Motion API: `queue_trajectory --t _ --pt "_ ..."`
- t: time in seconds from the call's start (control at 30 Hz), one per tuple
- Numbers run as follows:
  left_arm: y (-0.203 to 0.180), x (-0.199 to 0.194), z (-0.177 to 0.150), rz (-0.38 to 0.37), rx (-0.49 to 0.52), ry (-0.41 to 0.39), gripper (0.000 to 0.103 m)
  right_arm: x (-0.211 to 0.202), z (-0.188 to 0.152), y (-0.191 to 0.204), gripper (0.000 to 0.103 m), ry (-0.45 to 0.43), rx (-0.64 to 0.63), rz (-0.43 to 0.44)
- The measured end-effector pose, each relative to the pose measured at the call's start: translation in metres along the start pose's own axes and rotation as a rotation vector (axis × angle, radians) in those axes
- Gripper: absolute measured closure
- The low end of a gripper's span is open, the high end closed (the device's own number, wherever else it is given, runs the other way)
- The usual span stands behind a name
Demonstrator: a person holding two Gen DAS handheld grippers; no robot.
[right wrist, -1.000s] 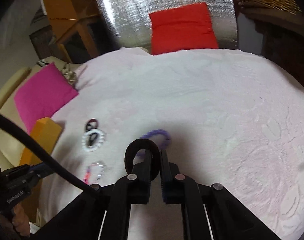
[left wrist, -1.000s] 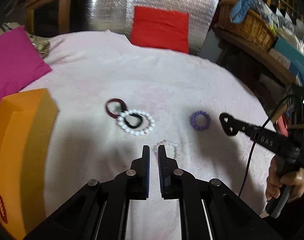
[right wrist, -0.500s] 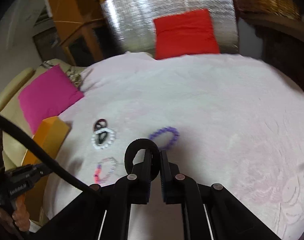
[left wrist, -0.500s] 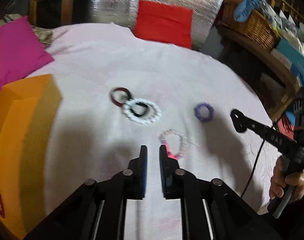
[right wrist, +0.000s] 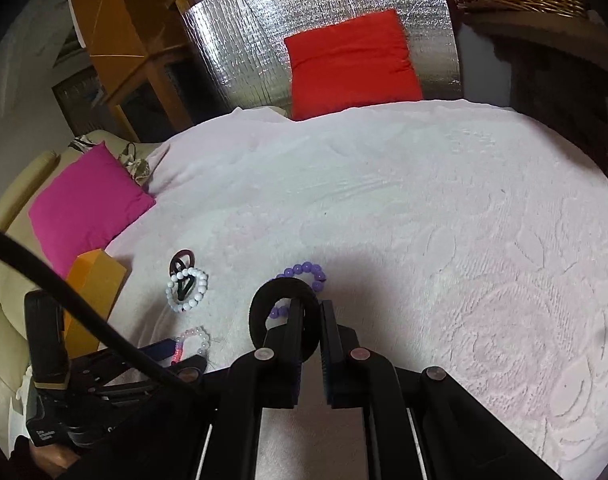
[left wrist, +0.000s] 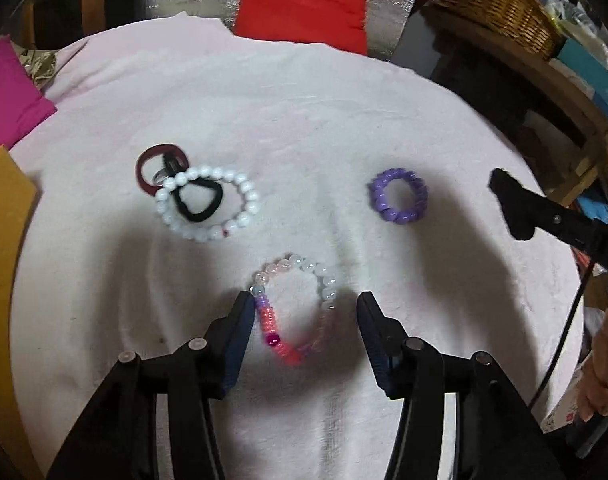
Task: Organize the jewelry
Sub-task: 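Carry both items into the orange box and open both grippers to release them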
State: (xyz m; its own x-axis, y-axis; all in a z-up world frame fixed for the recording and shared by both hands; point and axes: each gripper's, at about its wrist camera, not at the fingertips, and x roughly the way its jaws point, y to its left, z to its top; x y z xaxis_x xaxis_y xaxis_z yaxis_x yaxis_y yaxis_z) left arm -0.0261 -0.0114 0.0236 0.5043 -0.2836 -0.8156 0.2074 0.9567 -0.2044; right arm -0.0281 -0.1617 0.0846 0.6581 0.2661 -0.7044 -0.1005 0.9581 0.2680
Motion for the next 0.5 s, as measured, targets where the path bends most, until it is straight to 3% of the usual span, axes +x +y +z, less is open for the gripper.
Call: queue_trajectory --t 0.03,0.13,0.33,0.5 --pt "-0.001 0.001 0.0 -0.002 0.006 -0.002 0.076 0.001 0.0 0.001 0.095 0.001 -0.003 0.002" --pt "0.001 0.001 -0.002 -0.025 0.012 -0.008 0.094 0.001 0.0 0.004 0.095 0.002 -0.009 0.006" --pt "0.012 -0.015 -0.004 -0.025 0.006 -0.06 0.096 -0.002 0.0 0.017 0.095 -0.015 -0.022 0.022" --pt "0.027 -0.052 -0.002 0.006 -0.044 -0.133 0.096 -0.001 -0.002 0.033 0.095 -0.022 -0.037 0.052"
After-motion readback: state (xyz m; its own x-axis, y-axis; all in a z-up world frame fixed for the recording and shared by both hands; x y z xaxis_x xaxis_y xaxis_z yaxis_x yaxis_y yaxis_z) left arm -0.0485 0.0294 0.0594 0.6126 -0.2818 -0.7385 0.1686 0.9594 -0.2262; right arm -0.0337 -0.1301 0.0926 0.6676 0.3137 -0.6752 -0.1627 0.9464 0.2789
